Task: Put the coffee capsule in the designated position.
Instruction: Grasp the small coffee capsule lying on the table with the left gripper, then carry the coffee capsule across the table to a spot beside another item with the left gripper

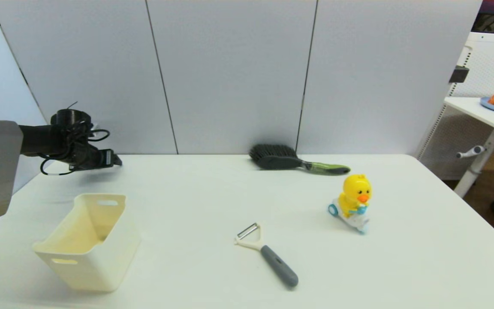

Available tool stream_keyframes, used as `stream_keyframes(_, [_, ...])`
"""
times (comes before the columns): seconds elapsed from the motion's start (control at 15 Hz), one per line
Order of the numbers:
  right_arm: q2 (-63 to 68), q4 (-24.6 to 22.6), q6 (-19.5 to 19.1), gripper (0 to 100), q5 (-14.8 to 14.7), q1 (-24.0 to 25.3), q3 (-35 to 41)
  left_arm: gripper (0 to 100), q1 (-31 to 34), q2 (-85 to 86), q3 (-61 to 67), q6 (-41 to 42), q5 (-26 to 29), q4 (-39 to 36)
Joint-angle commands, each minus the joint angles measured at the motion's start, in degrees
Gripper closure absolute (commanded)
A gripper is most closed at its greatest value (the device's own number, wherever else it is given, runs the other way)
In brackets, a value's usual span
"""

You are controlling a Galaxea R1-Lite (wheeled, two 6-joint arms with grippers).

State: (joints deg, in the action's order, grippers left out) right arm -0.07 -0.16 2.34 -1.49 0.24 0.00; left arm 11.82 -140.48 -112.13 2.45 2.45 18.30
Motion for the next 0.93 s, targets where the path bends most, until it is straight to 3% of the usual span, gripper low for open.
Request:
stream_keyframes(0.07, [0.1,0.0,0.0,0,0.0,0.0,0.0,100,0.1,-1.0,0.0,-0.1,0.2,-1.9])
stream_keyframes(0.93, [0.1,0.0,0.0,0,0.0,0.0,0.0,100,1.2,3.5,0.0,0.2,0.6,-1.6])
